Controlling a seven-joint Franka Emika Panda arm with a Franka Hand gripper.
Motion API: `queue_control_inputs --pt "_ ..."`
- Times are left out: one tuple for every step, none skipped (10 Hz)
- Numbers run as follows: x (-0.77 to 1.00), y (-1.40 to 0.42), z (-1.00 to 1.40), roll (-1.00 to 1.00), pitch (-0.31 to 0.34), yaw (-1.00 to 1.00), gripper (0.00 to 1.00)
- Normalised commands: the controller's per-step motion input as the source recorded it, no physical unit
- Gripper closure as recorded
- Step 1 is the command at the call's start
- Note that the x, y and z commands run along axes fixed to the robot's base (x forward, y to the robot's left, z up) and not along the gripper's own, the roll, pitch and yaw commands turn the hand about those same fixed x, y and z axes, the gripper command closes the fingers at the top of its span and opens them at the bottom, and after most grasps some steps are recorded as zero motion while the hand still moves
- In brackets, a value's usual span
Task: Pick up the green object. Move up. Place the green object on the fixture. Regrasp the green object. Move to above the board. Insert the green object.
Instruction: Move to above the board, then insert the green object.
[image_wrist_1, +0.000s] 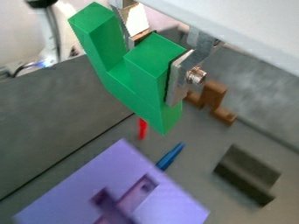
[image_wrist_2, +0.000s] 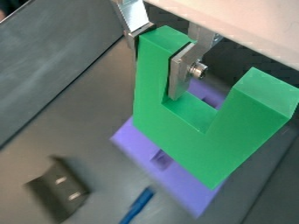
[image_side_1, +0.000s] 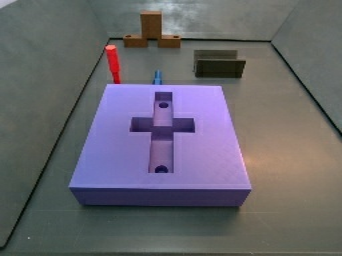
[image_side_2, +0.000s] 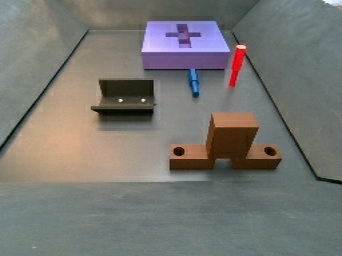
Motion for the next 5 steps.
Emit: queue_control_inputs --pt "-0.13 -0.09 0.0 -0.63 -0.053 0.03 1.0" --pt "-0.05 -0.05 0.02 -0.37 -0.015 0.01 1.0" --pt "-0.04 -0.03 0.01 -0.21 -0.019 0.0 1.0" --pt "0.0 0.0 -0.05 -0.06 0.0 0.0 1.0" --pt "0.0 0.0 -0.12 -0.09 0.0 0.0 1.0"
